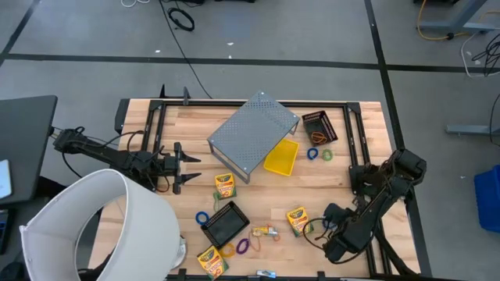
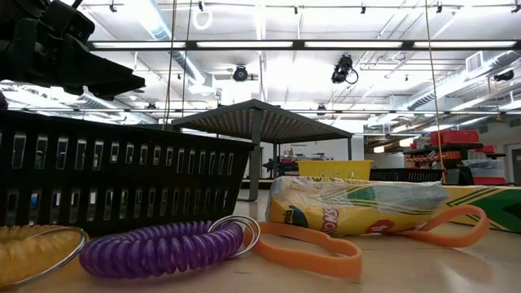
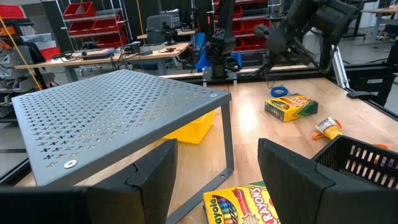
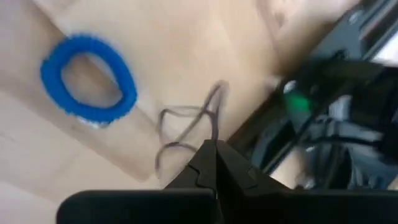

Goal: Pick & Place Office Desk Supplies
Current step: Put the purple rubber band into the top black bin

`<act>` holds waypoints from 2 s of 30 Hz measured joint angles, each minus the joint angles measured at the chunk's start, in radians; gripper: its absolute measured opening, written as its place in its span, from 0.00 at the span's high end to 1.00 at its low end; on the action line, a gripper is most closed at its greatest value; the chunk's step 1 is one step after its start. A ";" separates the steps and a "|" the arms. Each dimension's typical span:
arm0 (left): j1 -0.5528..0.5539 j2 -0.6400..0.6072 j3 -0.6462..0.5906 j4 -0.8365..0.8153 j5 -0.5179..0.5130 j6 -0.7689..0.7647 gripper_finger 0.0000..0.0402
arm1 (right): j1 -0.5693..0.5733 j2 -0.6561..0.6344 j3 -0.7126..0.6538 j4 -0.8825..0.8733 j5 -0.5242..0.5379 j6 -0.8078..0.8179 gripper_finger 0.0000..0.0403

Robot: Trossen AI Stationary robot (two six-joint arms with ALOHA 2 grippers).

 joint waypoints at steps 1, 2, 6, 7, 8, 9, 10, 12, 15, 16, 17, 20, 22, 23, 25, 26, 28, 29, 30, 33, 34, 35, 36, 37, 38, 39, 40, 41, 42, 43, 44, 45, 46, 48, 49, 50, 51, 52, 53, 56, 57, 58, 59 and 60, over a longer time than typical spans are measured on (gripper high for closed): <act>0.000 0.000 0.000 0.000 0.000 0.000 0.43 | -0.007 -0.001 0.015 -0.011 0.023 -0.001 1.00; 0.000 0.000 0.000 0.000 0.000 0.000 0.43 | -0.015 -0.002 0.028 -0.032 0.048 -0.005 1.00; 0.000 0.000 0.000 0.000 0.000 0.000 0.43 | -0.055 -0.003 0.053 -0.081 0.149 -0.047 1.00; 0.000 0.000 0.000 0.000 0.000 0.000 0.43 | -0.067 -0.003 0.053 -0.088 0.178 -0.063 1.00; 0.000 0.000 0.000 0.000 0.000 0.000 0.43 | -0.080 -0.003 0.053 -0.090 0.207 -0.079 1.00; 0.000 0.000 0.000 0.000 0.000 0.000 0.43 | -0.095 -0.003 0.053 -0.089 0.242 -0.102 1.00; 0.000 0.000 0.000 0.000 0.000 0.000 0.43 | -0.111 -0.003 0.053 -0.087 0.275 -0.125 1.00; 0.000 0.000 0.000 0.000 0.000 0.000 0.43 | -0.147 -0.003 0.053 -0.087 0.339 -0.169 1.00; 0.000 0.000 0.000 0.000 0.000 0.000 0.43 | -0.206 -0.003 0.054 -0.088 0.452 -0.231 1.00; 0.000 0.000 0.000 0.000 0.000 0.000 0.43 | -0.229 -0.003 0.054 -0.089 0.489 -0.244 1.00; 0.000 0.000 0.000 0.000 0.000 0.000 0.43 | -0.252 -0.003 0.054 -0.090 0.528 -0.258 1.00; 0.000 0.000 0.000 0.000 0.000 0.000 0.43 | -0.325 -0.003 0.055 -0.108 0.634 -0.284 1.00; 0.000 0.000 0.000 0.000 0.000 0.000 0.43 | -0.379 -0.004 0.055 -0.112 0.697 -0.298 1.00; 0.000 0.000 0.000 0.000 0.000 0.000 0.43 | -0.407 -0.004 0.053 -0.111 0.725 -0.304 1.00; 0.000 0.000 0.000 0.000 0.000 0.000 0.43 | -0.464 -0.005 0.044 -0.111 0.768 -0.318 1.00; 0.000 0.000 0.000 0.000 0.000 0.000 0.43 | -0.491 -0.005 0.038 -0.111 0.787 -0.325 1.00; 0.000 0.000 0.000 0.000 0.000 0.000 0.43 | -0.547 -0.005 0.025 -0.112 0.821 -0.341 1.00; 0.000 0.000 0.000 0.000 0.000 0.000 0.43 | -0.573 -0.005 0.020 -0.111 0.839 -0.348 1.00; 0.000 0.000 0.000 0.000 0.000 0.000 0.43 | -0.600 -0.005 0.014 -0.111 0.859 -0.358 1.00; 0.000 0.000 0.000 0.000 0.000 0.000 0.43 | -0.676 -0.005 0.004 -0.110 0.907 -0.397 1.00; 0.000 0.000 0.000 0.000 0.000 0.000 0.43 | -0.703 -0.005 0.000 -0.109 0.921 -0.413 1.00; 0.000 0.000 0.000 0.000 0.000 0.000 0.43 | -0.726 -0.005 -0.004 -0.106 0.931 -0.429 1.00; 0.000 0.000 0.000 0.000 0.000 0.000 0.43 | -0.751 -0.005 -0.009 -0.104 0.944 -0.440 1.00; 0.000 0.000 0.000 0.000 0.000 0.000 0.43 | -0.773 -0.005 -0.014 -0.104 0.954 -0.448 1.00; 0.000 0.000 0.000 0.000 0.000 0.000 0.43 | -0.796 -0.005 -0.020 -0.104 0.967 -0.455 1.00; 0.000 0.000 0.000 0.000 0.000 -0.001 0.43 | -0.815 -0.005 -0.027 -0.103 0.978 -0.460 1.00; 0.000 0.000 0.000 0.000 0.000 -0.002 0.43 | -0.836 -0.005 -0.034 -0.102 0.987 -0.470 1.00; 0.000 0.000 0.000 0.000 0.000 -0.003 0.43 | -0.855 -0.005 -0.041 -0.097 0.995 -0.476 1.00; 0.000 0.000 0.000 0.000 0.000 -0.003 0.43 | -0.873 -0.005 -0.049 -0.090 0.999 -0.477 1.00; 0.000 0.000 0.000 0.000 0.000 -0.003 0.43 | -0.891 -0.005 -0.058 -0.081 1.003 -0.483 1.00; 0.000 0.000 0.000 0.000 0.000 -0.003 0.43 | -0.908 -0.005 -0.070 -0.067 1.010 -0.494 1.00; 0.000 0.000 0.000 0.000 0.000 -0.003 0.43 | -0.922 -0.005 -0.081 -0.046 1.016 -0.506 1.00; 0.000 0.000 0.000 0.000 0.000 -0.003 0.43 | -0.938 -0.005 -0.092 -0.017 1.019 -0.523 1.00; 0.000 0.000 0.000 0.000 0.000 -0.003 0.43 | -0.961 -0.005 -0.115 0.057 1.019 -0.575 1.00; 0.000 0.000 0.000 0.000 0.000 -0.003 0.43 | -0.971 -0.005 -0.126 0.097 1.018 -0.602 1.00; 0.000 0.000 0.000 0.000 0.000 -0.003 0.43 | -0.980 -0.005 -0.136 0.136 1.015 -0.627 1.00; 0.000 0.000 0.000 0.000 0.000 -0.003 0.43 | -0.987 -0.005 -0.145 0.170 1.012 -0.652 1.00; 0.000 0.000 0.000 0.000 0.000 -0.004 0.43 | -0.993 -0.005 -0.153 0.199 1.007 -0.672 1.00; 0.000 0.000 0.000 0.000 0.000 -0.004 0.43 | -0.999 -0.005 -0.160 0.222 1.003 -0.682 1.00; 0.000 0.000 0.000 0.000 0.000 -0.004 0.43 | -1.017 -0.005 -0.181 0.263 0.993 -0.707 1.00; 0.000 0.000 0.000 0.000 0.000 -0.006 0.43 | -1.020 -0.005 -0.187 0.266 0.992 -0.708 1.00; 0.000 0.000 0.000 0.000 0.000 -0.007 0.43 | -1.023 -0.005 -0.193 0.267 0.992 -0.706 1.00; 0.000 0.000 0.000 0.000 0.000 -0.007 0.43 | -1.024 -0.005 -0.197 0.267 0.992 -0.699 1.00; 0.000 0.000 0.000 0.000 0.000 -0.007 0.43 | -1.025 -0.005 -0.201 0.268 0.991 -0.691 1.00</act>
